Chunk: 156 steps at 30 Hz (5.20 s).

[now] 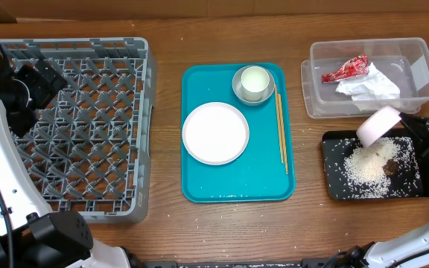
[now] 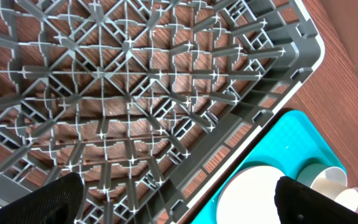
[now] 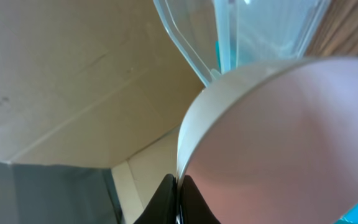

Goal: Sort waste into correct bins and load items into the dishwasher
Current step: 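Tilt the pink bowl to dump rice and food onto the black tray, then carry the emptied pink bowl back and set it on the teal tray, then release the bowl and raise the right gripper toward the clear bin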

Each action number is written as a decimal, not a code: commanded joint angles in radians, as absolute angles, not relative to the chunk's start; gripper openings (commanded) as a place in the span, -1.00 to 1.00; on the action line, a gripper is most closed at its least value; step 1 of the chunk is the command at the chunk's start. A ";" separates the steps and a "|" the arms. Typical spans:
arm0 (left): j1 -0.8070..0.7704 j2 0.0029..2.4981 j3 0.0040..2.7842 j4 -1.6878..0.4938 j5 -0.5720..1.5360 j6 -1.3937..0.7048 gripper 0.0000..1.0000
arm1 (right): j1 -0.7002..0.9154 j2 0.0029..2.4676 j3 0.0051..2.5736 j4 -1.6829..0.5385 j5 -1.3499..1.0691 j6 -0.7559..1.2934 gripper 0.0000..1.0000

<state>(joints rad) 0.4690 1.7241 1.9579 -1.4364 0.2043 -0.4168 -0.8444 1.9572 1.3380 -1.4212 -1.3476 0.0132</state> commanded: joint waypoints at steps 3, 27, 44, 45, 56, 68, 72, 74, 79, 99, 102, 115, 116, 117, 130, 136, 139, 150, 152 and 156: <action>0.471 1.710 1.971 -1.436 0.202 -0.427 1.00 | -0.854 1.952 1.346 -1.545 -1.416 -0.051 -0.93; 0.471 1.710 1.971 -1.436 0.202 -0.427 1.00 | -0.865 1.951 1.363 -1.631 -1.361 -0.146 -0.92; 0.471 1.710 1.971 -1.436 0.202 -0.427 1.00 | -0.698 1.575 1.484 -1.575 -0.836 0.052 -0.93; 0.471 1.710 1.971 -1.436 0.202 -0.427 1.00 | -0.667 1.537 1.490 -1.548 -0.767 0.113 -0.92; 0.471 1.710 1.971 -1.436 0.202 -0.427 1.00 | -0.086 1.295 1.494 -1.377 -0.414 0.474 -0.92; 0.471 1.710 1.971 -1.436 0.202 -0.427 1.00 | 0.614 1.456 1.494 -1.207 -0.097 0.760 -0.92; 0.471 1.710 1.971 -1.436 0.202 -0.427 1.00 | 0.724 1.536 1.494 -1.145 -0.098 0.764 -0.92; 0.471 1.710 1.971 -1.436 0.202 -0.427 1.00 | 0.772 1.573 1.494 -1.118 -0.098 0.766 -0.92; 0.471 1.710 1.971 -1.436 0.202 -0.427 1.00 | 0.865 1.630 1.494 -1.038 -0.097 0.768 -0.92; 0.471 1.710 1.971 -1.436 0.202 -0.427 1.00 | 0.942 1.712 1.494 -0.970 0.078 0.850 -0.92; 0.471 1.710 1.971 -1.436 0.202 -0.427 1.00 | 0.943 1.790 1.494 -0.973 0.077 0.850 -0.92; 0.471 1.710 1.971 -1.436 0.202 -0.427 1.00 | 0.938 1.850 1.493 -1.209 0.270 0.906 -0.92; 0.471 1.710 1.971 -1.436 0.202 -0.427 1.00 | 0.936 1.850 1.493 -1.210 0.269 0.906 -0.92; 0.471 1.710 1.971 -1.436 0.202 -0.427 1.00 | 0.936 1.850 1.493 -1.204 0.268 0.906 -0.92; 0.471 1.710 1.971 -1.436 0.202 -0.427 1.00 | 0.936 1.850 1.492 -1.209 0.224 0.906 -0.90; 0.471 1.710 1.971 -1.436 0.202 -0.427 1.00 | 0.936 1.850 1.492 -1.232 0.224 0.906 -0.26; 0.471 1.710 1.971 -1.436 0.202 -0.427 1.00 | 0.936 1.850 1.492 -1.232 0.224 0.906 0.08; 0.471 1.710 1.971 -1.436 0.202 -0.427 1.00 | 0.838 1.850 1.716 -1.459 0.262 0.883 0.49; 0.471 1.710 1.971 -1.436 0.202 -0.427 1.00 | 0.768 1.850 1.829 -1.557 0.282 0.883 1.00; 0.471 1.710 1.971 -1.436 0.202 -0.427 1.00 | 0.593 1.850 2.027 -1.694 0.332 0.856 1.00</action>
